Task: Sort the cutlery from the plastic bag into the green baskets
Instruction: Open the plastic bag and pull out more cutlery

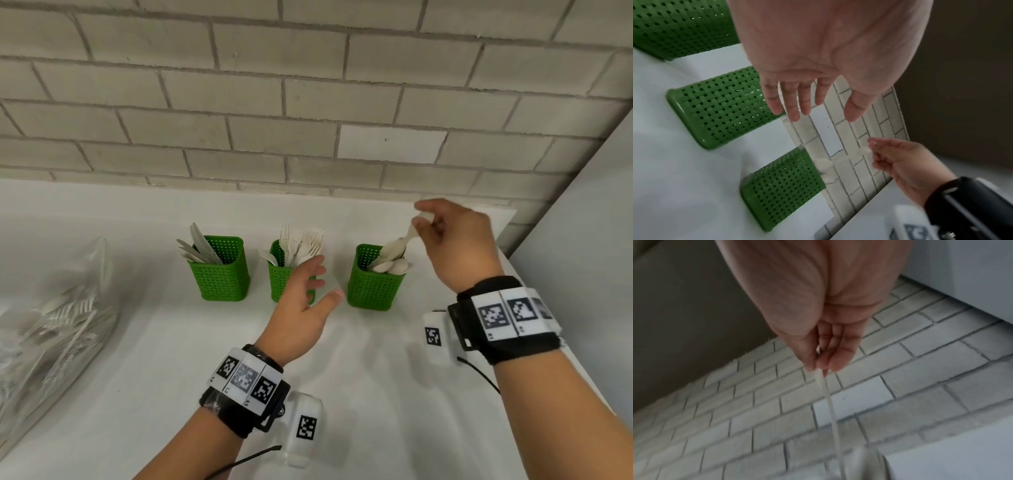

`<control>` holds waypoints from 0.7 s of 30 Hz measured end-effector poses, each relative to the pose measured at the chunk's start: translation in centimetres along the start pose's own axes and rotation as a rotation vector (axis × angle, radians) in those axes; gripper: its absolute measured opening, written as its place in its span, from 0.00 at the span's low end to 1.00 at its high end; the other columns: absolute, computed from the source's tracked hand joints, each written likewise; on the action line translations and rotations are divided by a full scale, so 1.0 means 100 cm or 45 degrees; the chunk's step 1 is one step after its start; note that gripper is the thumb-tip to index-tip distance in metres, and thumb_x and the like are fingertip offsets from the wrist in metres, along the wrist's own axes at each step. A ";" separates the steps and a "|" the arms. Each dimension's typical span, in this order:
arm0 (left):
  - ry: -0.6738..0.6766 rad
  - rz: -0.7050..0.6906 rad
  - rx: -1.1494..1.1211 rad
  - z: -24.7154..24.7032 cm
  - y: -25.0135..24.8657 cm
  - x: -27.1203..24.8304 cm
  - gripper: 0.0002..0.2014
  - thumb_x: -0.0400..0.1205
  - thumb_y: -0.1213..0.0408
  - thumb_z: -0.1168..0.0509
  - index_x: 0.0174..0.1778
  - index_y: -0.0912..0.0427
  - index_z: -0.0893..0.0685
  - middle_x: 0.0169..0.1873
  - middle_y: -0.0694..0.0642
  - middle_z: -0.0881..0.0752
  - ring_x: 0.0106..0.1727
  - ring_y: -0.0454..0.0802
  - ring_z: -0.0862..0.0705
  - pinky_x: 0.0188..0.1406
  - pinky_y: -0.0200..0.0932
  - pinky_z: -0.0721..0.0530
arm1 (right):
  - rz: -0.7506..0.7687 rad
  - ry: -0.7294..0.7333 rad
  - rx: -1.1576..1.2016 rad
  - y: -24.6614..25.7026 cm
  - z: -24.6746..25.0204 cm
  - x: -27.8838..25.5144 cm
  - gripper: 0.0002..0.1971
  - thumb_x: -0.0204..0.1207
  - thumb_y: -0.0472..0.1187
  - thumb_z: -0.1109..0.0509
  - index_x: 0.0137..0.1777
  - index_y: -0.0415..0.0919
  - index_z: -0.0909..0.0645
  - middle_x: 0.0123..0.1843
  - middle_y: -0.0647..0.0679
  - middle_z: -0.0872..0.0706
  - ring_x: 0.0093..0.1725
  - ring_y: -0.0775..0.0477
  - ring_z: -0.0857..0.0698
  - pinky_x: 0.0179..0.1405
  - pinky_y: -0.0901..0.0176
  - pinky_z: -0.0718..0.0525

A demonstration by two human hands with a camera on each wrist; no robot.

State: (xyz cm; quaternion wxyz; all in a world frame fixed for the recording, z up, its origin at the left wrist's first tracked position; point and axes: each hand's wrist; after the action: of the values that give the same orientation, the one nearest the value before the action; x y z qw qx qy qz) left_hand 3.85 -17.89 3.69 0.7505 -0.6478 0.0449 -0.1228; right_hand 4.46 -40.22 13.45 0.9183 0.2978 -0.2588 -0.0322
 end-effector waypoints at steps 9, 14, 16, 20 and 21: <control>-0.064 0.022 0.005 0.039 -0.014 -0.017 0.19 0.83 0.66 0.31 0.70 0.54 0.24 0.65 0.50 0.20 0.62 0.43 0.19 0.54 0.23 0.24 | 0.136 0.219 -0.586 -0.021 -0.060 -0.024 0.17 0.83 0.45 0.40 0.66 0.44 0.16 0.67 0.41 0.22 0.63 0.35 0.30 0.57 0.44 0.33; -0.338 0.009 0.306 0.142 -0.025 -0.039 0.10 0.81 0.61 0.29 0.57 0.49 0.16 0.62 0.51 0.17 0.62 0.43 0.18 0.53 0.23 0.25 | 0.253 0.151 0.034 0.050 -0.084 -0.040 0.14 0.79 0.45 0.38 0.56 0.43 0.14 0.54 0.42 0.18 0.54 0.39 0.22 0.54 0.50 0.27; -0.493 0.061 0.436 0.192 -0.031 -0.052 0.10 0.80 0.57 0.28 0.56 0.48 0.16 0.62 0.49 0.17 0.62 0.42 0.19 0.47 0.18 0.27 | 0.193 0.350 0.315 0.082 -0.103 -0.050 0.06 0.81 0.41 0.32 0.53 0.46 0.15 0.49 0.48 0.16 0.46 0.46 0.18 0.47 0.61 0.23; -0.667 0.308 0.693 0.287 -0.028 -0.080 0.18 0.76 0.50 0.25 0.59 0.49 0.17 0.65 0.50 0.20 0.64 0.46 0.22 0.54 0.40 0.23 | -0.159 0.912 0.750 0.140 -0.154 -0.073 0.09 0.79 0.35 0.29 0.55 0.47 0.17 0.46 0.49 0.13 0.44 0.47 0.14 0.43 0.62 0.18; -0.689 0.382 0.727 0.307 -0.023 -0.086 0.20 0.75 0.49 0.24 0.61 0.49 0.17 0.66 0.52 0.21 0.64 0.47 0.23 0.56 0.43 0.23 | -0.225 1.012 0.770 0.156 -0.167 -0.079 0.10 0.79 0.36 0.29 0.58 0.45 0.18 0.49 0.46 0.13 0.45 0.48 0.13 0.41 0.60 0.17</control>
State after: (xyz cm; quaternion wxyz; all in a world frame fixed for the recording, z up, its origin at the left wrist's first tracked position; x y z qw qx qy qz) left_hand 2.19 13.42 9.93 0.8942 -0.4090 -0.0957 0.1548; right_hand 4.41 -16.81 7.12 0.8121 0.5605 0.1394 0.0825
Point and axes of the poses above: each hand's wrist, its own x-axis towards the middle knuckle, its own z-axis out of the back of the hand, y = z × x
